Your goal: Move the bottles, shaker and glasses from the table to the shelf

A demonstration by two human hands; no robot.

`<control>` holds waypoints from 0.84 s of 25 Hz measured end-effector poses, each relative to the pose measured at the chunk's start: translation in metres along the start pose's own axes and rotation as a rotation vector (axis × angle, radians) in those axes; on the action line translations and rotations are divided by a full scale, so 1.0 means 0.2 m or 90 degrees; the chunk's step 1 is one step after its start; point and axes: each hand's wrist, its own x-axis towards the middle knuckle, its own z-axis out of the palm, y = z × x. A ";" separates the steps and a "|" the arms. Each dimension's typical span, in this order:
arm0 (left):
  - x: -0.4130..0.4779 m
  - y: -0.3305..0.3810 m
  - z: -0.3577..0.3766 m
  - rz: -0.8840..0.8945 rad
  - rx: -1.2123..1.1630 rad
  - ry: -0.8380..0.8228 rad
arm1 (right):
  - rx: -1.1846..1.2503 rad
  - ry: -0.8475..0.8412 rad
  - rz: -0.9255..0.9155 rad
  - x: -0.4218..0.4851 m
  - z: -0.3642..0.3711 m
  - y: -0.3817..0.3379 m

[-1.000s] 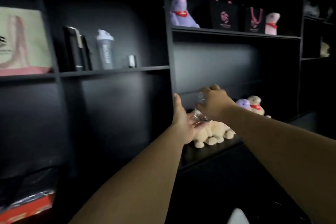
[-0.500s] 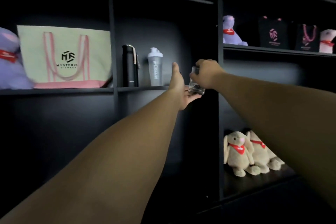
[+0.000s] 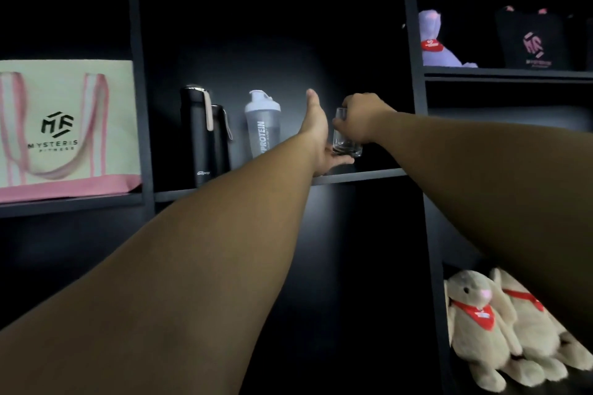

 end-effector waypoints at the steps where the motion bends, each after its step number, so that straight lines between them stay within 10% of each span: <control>1: 0.09 0.01 0.01 -0.001 0.016 0.002 | 0.002 -0.003 0.004 0.08 0.04 0.04; 21: 0.59 -0.12 0.06 -0.061 0.254 0.085 | -0.080 -0.047 0.015 0.44 0.58 0.35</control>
